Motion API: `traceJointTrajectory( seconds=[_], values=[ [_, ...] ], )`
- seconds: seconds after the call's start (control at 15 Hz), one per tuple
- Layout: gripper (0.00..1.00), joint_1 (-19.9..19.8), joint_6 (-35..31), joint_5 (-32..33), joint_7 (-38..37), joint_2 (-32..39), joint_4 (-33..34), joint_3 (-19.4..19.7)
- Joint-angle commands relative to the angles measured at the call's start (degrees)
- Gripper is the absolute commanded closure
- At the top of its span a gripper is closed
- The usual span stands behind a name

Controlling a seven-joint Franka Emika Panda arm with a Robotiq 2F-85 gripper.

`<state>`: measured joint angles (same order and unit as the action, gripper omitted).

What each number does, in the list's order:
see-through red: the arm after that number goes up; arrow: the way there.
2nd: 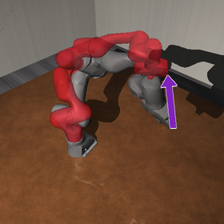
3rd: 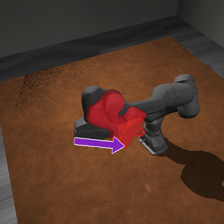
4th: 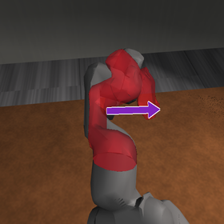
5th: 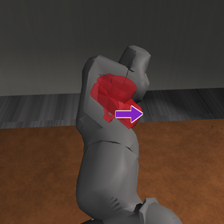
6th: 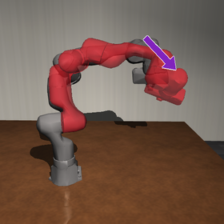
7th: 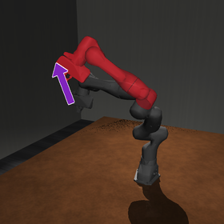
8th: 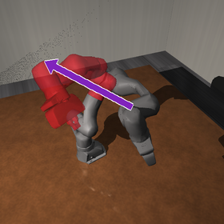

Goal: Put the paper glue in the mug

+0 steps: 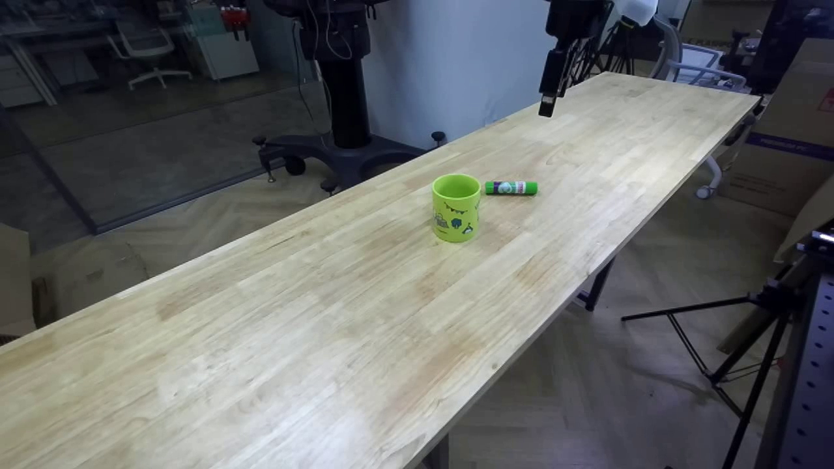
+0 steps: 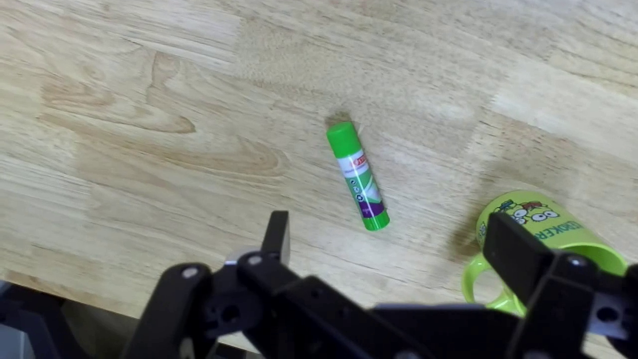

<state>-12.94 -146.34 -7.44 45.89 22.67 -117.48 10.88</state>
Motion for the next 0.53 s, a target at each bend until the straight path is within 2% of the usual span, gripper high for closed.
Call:
traceJointTrajectory(
  seconds=[0.0, 0.47],
  values=[
    [0.0, -1.79, 0.77, 3.42, -3.09, 0.8, 1.11, -1.52],
    [0.0, -4.3, 4.3, 5.96, -2.46, 12.84, 11.07, -4.39]
  ],
)
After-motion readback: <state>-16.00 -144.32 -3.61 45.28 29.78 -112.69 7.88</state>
